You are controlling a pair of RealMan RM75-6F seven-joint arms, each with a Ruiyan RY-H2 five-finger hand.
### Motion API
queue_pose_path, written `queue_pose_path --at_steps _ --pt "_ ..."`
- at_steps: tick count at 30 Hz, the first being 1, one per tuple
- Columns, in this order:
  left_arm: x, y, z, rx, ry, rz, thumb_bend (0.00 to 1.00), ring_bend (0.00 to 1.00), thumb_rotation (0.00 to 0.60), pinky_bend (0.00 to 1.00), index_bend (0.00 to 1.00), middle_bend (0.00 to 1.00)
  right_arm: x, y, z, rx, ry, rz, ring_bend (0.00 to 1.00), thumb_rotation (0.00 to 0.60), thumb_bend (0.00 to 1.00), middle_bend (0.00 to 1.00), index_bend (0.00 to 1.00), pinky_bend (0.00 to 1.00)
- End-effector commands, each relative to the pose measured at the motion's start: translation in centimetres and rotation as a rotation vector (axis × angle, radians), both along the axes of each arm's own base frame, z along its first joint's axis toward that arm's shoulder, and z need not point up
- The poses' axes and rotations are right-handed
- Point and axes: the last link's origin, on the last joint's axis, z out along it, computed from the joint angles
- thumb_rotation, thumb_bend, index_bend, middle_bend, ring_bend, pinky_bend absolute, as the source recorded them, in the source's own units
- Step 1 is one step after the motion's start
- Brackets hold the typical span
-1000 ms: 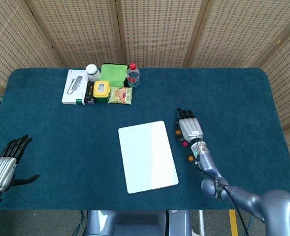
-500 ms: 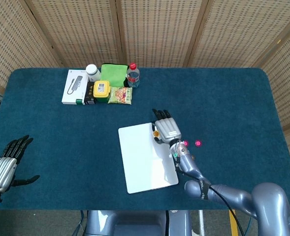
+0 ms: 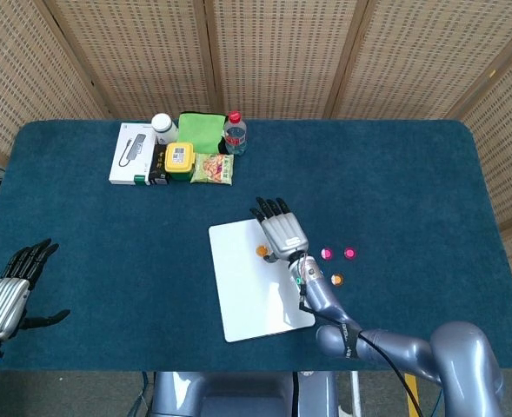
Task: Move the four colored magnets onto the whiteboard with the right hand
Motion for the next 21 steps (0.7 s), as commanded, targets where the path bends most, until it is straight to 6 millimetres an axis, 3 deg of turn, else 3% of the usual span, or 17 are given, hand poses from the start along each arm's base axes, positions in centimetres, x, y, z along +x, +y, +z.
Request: queue_pose_path --at_steps 1,5,10,21 --pt "0.0 0.0 0.0 -0.002 -0.001 -0.001 0.0 0.0 0.6 0.0 0.0 0.0 -1.8 0.0 2.0 -0.03 0.03 0.009 0.0 0.6 0.21 0.0 0.3 0.0" --pt "0.0 0.0 0.0 -0.006 -0.002 -0.003 0.0 0.0 0.6 0.0 0.0 0.0 -4.7 0.6 3.9 -0.041 0.045 -0.025 0.0 0.6 0.25 0.0 0.38 0.0" --pt "0.1 -0.1 0.0 -0.008 -0.003 -0.007 0.0 0.0 0.6 0.0 0.0 0.0 -8.2 1.9 5.1 -0.045 0.052 -0.07 0.0 0.6 0.26 0.0 0.4 0.0" --pt "0.1 -0.1 0.0 -0.003 -0.002 -0.012 0.0 0.0 0.6 0.0 0.0 0.0 -11.4 3.2 5.2 -0.044 0.032 -0.133 0.0 0.6 0.31 0.0 0.41 0.0"
